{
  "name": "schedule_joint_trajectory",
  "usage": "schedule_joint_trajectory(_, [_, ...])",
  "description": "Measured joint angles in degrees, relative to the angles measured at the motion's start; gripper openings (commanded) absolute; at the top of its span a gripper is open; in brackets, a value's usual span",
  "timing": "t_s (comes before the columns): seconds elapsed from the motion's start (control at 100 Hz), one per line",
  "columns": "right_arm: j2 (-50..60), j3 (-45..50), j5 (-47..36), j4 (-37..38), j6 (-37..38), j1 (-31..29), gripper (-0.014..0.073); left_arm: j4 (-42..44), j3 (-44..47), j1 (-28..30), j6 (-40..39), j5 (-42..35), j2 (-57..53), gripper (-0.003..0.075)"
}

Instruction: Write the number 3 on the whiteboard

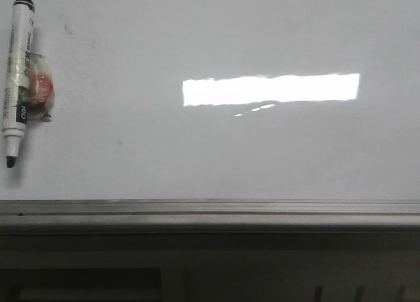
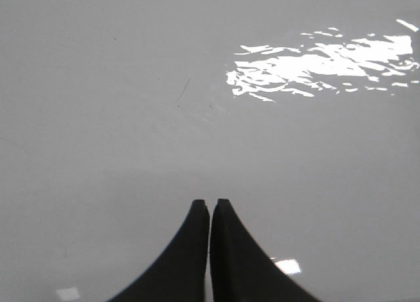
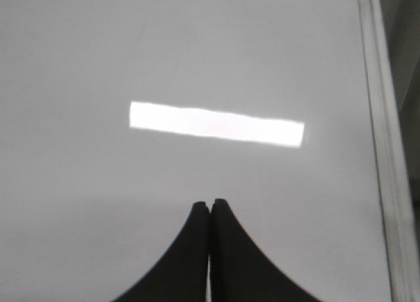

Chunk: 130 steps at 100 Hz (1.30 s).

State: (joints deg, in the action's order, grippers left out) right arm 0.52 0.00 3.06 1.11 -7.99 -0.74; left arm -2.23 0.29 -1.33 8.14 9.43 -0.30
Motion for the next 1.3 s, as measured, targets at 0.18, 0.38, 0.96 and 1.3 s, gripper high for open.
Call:
schedule_joint_trajectory(0.18, [-4.5,-7.2,13.3,-3.6,0.0,0.0,-0.0064,-5.9,-0.7,0.0,0.0,0.3,3.9,-0.002])
schedule_joint_trajectory(0.38, [-8.8,-11.5,20.7,-8.0,0.0,-0.1,-0.0064,-16.3,-7.4,0.0,0.0,1.1,12.7,-0.002])
schedule_joint_trajectory(0.96, [-9.0,-11.8,24.8,-9.2,0.0,-0.1,-0.0064,-21.2,-14.1,0.0,6.0,5.6,22.2,0.0496])
schedule_joint_trajectory(1.3, [-9.0,-11.8,24.8,-9.5,0.0,-0.1,-0.0064,-29.2,-16.7,-15.4,19.5,5.9,25.6,0.0484])
